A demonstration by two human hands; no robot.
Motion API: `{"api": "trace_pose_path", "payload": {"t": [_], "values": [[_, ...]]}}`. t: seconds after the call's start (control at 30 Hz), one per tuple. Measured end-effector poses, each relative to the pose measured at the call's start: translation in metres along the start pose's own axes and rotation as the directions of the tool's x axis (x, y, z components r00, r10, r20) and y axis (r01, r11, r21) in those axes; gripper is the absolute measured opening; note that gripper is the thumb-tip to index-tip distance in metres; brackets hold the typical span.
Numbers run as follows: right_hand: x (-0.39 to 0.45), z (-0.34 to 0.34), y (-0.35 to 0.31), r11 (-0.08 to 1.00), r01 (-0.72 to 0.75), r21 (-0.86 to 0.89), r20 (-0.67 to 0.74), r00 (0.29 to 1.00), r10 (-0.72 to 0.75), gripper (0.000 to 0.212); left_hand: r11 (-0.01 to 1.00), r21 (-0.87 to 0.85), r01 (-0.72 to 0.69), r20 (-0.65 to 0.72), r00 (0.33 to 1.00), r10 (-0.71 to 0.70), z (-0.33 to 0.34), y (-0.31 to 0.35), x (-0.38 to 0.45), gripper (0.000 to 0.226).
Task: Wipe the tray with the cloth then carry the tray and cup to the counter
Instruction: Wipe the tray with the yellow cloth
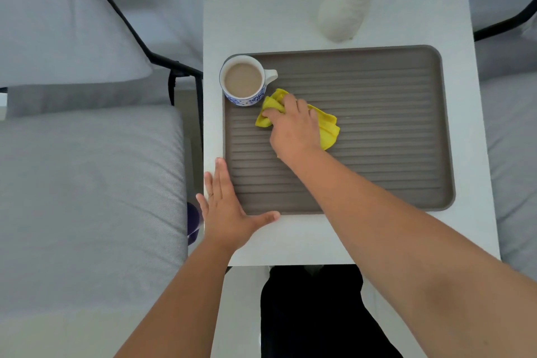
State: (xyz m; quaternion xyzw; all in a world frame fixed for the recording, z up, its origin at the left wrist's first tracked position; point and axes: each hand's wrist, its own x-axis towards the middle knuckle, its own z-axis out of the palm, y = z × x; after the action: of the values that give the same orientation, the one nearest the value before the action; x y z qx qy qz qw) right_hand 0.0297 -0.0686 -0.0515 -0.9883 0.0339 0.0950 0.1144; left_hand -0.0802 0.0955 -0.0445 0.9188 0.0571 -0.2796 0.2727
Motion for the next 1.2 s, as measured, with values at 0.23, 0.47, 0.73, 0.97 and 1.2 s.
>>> {"api": "trace_pose_path", "payload": {"t": [0.23,0.47,0.73,0.97,1.2], "values": [[-0.002,-0.003,0.002,0.997,0.055,-0.058,0.029,0.998,-0.054,0.043,1.000,0.007,0.011,0.008,1.000,-0.011,0.000,0.000,0.000,0.146],[-0.028,-0.015,0.084,0.989,-0.132,-0.065,-0.060,0.990,0.128,0.045,1.000,0.028,0.002,0.003,1.000,-0.002,-0.002,-0.001,0.001,0.144],[-0.054,-0.018,0.136,0.937,-0.348,-0.040,-0.180,0.925,0.335,0.047,0.998,0.062,0.015,0.007,1.000,-0.016,-0.004,0.002,-0.002,0.144],[-0.087,0.013,0.059,0.942,-0.329,0.070,-0.230,0.913,0.336,0.044,0.999,0.034,0.017,-0.007,1.000,-0.017,-0.002,0.001,-0.002,0.146],[-0.092,0.026,-0.019,0.995,0.099,-0.025,0.005,0.995,-0.098,0.051,0.998,0.041,0.039,0.000,0.999,-0.039,-0.001,0.001,0.000,0.150]]}}
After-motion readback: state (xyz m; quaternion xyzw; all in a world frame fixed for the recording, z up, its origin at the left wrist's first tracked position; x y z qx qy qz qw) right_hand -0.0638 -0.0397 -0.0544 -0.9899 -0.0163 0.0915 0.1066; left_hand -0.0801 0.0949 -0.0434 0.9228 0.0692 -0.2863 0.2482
